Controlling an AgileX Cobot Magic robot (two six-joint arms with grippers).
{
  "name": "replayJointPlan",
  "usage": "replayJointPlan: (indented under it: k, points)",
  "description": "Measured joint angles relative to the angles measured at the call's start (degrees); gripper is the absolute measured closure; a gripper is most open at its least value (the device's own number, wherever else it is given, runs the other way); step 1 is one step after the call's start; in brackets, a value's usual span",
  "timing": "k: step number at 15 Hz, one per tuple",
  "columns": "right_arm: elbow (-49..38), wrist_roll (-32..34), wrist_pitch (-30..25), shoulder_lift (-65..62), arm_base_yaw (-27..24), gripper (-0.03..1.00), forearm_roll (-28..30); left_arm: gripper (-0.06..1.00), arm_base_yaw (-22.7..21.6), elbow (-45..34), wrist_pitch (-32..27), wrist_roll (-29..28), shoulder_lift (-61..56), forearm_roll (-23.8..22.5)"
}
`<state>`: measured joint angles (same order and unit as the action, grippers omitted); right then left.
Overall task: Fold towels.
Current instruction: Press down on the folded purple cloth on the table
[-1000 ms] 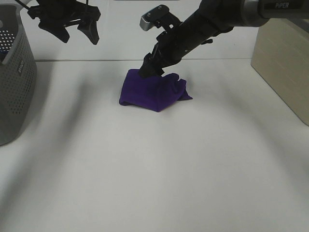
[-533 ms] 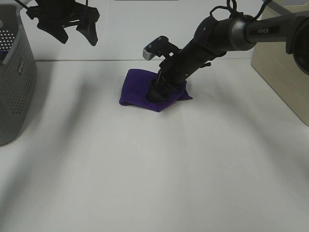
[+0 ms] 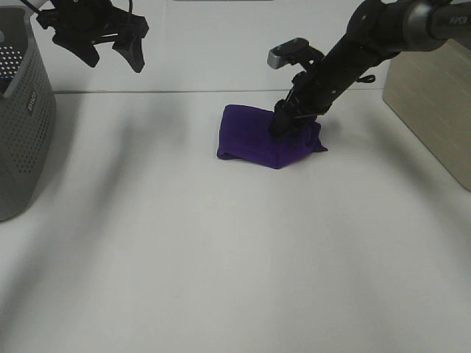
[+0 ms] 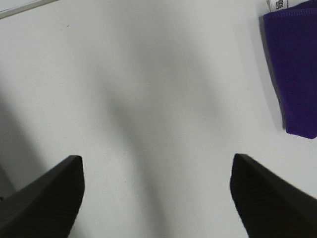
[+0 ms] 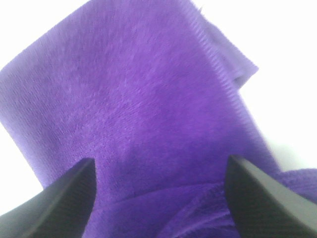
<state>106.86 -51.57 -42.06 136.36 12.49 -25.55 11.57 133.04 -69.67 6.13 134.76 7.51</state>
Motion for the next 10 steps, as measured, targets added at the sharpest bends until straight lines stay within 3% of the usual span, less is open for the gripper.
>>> replayJointPlan:
  k: [5, 10]
  points:
    - [0.00, -0.11, -4.13, -1.66, -2.06, 0.25, 3.44, 0.20, 0.00, 0.00, 0.00, 0.00, 1.20, -0.34]
    - [0.00, 5.44, -11.34, -1.83, -10.49, 0.25, 7.28, 0.20, 0.00, 0.00, 0.00, 0.06, 1.20, -0.80]
